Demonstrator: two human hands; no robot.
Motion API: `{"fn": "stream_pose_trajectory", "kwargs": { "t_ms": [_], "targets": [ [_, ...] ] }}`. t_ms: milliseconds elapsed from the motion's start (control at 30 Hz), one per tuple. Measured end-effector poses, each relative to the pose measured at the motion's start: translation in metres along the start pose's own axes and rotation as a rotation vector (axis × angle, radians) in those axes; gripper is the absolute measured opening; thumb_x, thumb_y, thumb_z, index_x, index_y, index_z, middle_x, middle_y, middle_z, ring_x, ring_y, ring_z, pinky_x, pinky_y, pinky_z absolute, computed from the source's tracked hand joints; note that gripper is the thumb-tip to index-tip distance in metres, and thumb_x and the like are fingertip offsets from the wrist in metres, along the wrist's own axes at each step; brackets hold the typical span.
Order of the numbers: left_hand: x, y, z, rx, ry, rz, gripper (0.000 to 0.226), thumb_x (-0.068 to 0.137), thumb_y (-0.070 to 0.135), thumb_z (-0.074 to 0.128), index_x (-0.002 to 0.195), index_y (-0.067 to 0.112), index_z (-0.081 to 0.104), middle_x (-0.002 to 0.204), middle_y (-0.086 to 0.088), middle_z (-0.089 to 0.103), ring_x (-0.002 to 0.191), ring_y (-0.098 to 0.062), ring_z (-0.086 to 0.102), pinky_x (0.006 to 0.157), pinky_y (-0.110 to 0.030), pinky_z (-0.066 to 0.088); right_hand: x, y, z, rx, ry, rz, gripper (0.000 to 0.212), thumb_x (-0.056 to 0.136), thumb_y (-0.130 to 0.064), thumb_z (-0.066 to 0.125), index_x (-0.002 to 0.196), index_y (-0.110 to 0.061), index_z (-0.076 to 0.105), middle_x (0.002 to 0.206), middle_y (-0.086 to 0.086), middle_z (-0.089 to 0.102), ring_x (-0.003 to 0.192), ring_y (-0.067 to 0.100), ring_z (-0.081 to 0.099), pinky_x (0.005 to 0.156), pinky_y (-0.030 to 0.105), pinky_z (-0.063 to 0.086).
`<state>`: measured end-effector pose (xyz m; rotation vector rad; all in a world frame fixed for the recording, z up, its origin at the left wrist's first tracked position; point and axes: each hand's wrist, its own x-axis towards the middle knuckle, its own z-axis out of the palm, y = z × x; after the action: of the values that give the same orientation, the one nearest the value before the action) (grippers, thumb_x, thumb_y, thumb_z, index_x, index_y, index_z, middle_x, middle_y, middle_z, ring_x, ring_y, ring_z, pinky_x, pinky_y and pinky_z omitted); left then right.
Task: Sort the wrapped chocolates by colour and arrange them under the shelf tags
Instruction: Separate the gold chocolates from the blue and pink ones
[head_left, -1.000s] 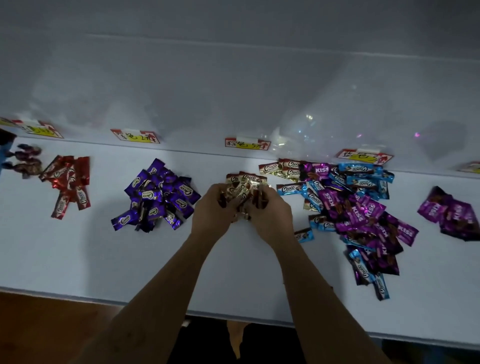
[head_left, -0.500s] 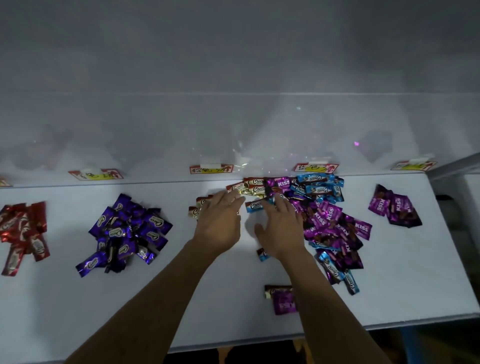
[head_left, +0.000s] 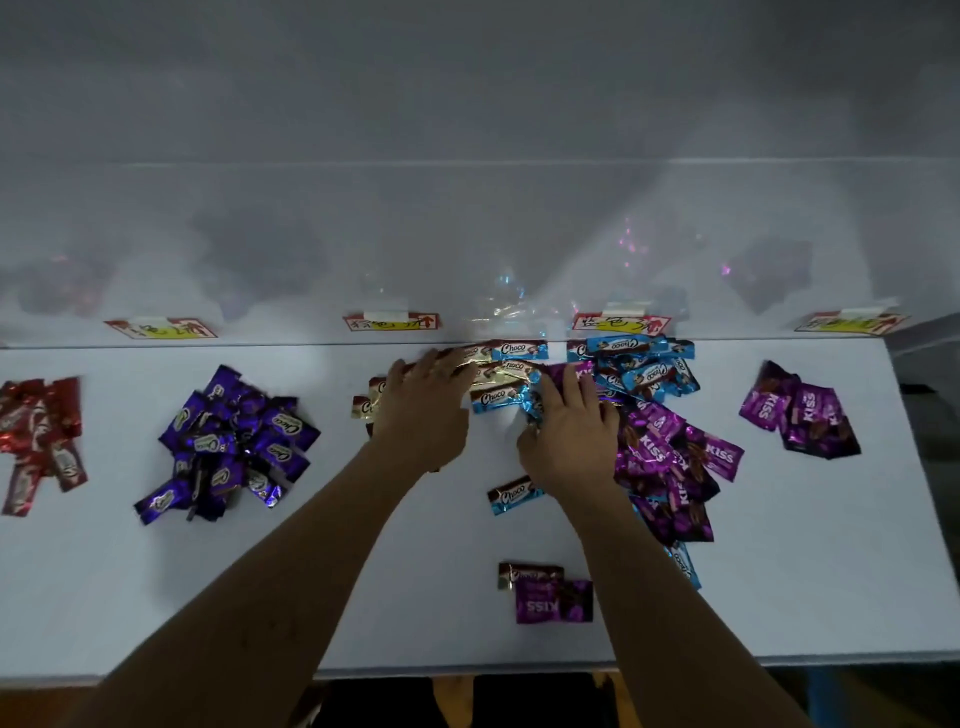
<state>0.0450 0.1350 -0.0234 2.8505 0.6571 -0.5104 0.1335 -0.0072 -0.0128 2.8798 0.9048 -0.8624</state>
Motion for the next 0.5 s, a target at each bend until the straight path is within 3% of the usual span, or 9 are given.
{"fn": "stream_pose_trajectory", "kwargs": {
  "t_ms": [133,233,367,500],
  "targets": [
    [-0.010,-0.012,0.000,-0.032,0.019,-0.022,0.049,0.098,0.037,0.041,0.145,0.027,0.033,0.157,0.003,0.026,0.146,-0.021,0.015,0.117,-0.049,0.014,0.004,-0.024,-0.007,-0.004,0.023,-0.133,0.069,0.098,-0.037,0.038,0.154,-0.020,0.002,0.162,0.002,-0.005,0.148,0.020,-0.008,0.118,0.047,-0.003],
    [-0.020,-0.019,-0.004,-0.104,0.013,-0.044,0.056,0.098,0.040,0.040,0.150,0.028,0.023,0.160,0.002,0.017,0.148,-0.022,0.010,0.118,-0.050,0.010,0.015,-0.044,-0.003,-0.003,-0.031,-0.186,0.070,0.099,-0.044,0.034,0.154,-0.019,-0.002,0.162,0.003,-0.005,0.148,0.021,-0.008,0.117,0.048,-0.004],
    [-0.033,-0.019,0.003,-0.091,0.090,0.080,0.056,0.096,0.033,0.044,0.149,0.027,0.027,0.160,-0.001,0.017,0.147,-0.027,0.009,0.117,-0.055,0.012,0.023,-0.050,0.003,-0.017,-0.045,-0.130,0.072,0.098,-0.047,0.034,0.154,-0.015,0.003,0.162,0.005,-0.002,0.149,0.020,-0.005,0.117,0.048,-0.003],
    [-0.019,-0.007,0.009,-0.005,0.007,0.171,0.061,0.098,0.034,0.042,0.151,0.027,0.013,0.161,0.001,0.007,0.148,-0.026,-0.001,0.116,-0.056,0.008,0.008,-0.032,0.008,0.033,0.052,-0.072,0.068,0.097,-0.043,0.040,0.154,-0.016,0.014,0.162,0.006,0.005,0.148,0.022,0.003,0.118,0.044,0.002]
  ]
}}
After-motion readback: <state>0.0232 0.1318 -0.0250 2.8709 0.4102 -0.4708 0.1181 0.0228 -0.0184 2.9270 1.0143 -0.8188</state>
